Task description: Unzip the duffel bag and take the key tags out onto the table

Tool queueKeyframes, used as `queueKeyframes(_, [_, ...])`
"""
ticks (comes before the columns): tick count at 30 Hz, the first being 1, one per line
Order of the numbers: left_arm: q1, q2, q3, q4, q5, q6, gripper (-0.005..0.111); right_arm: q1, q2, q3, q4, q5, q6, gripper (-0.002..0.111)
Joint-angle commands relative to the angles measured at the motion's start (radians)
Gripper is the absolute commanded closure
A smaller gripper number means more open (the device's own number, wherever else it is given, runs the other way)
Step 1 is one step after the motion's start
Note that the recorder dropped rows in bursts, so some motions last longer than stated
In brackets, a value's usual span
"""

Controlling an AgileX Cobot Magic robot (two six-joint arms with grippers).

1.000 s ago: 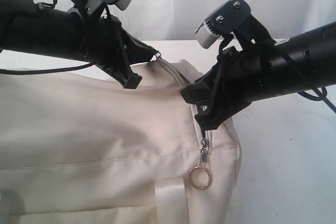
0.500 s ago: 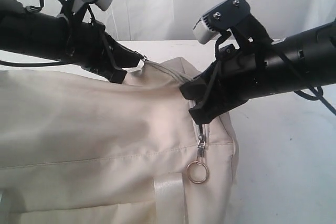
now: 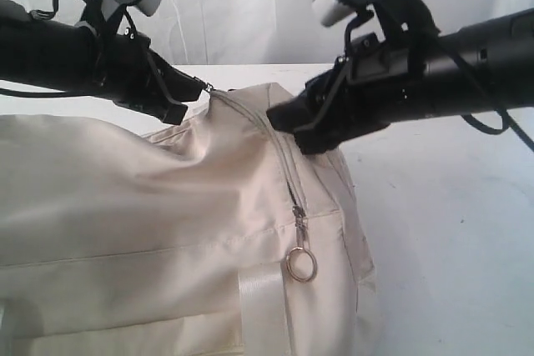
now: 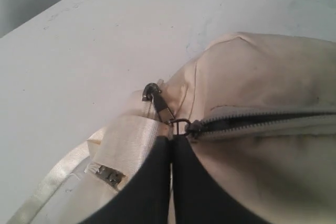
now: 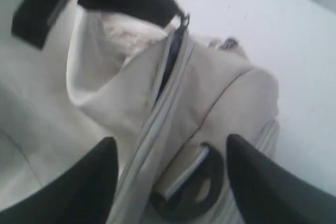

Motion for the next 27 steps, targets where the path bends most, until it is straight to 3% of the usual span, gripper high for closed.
queueKeyframes(1, [0.011,0.000,-0.008,-0.012,0.018,-0.012,0.107,-0.002,-0.009,-0.060,0.162,-0.058,-0.098,0.041])
queueKeyframes(6, [0.009,-0.006,-0.008,-0.073,0.100,-0.002,0.107,0.031,0.039,-0.135,0.185,-0.043,-0.113,0.041])
queueKeyframes(11, [0.009,-0.052,-0.008,-0.161,0.195,0.126,0.107,0.087,0.127,-0.176,0.149,-0.046,-0.134,0.042])
queueKeyframes(19, [0.009,-0.128,-0.008,-0.170,0.221,0.130,0.107,0.092,0.211,-0.181,0.146,-0.046,-0.130,0.049])
queueKeyframes(22, [0.009,-0.133,-0.008,-0.176,0.231,0.130,0.107,0.092,0.232,-0.181,0.146,-0.052,-0.130,0.057])
queueKeyframes(27, [0.009,-0.133,-0.008,-0.183,0.231,0.130,0.107,0.092,0.235,-0.181,0.144,-0.052,-0.130,0.087])
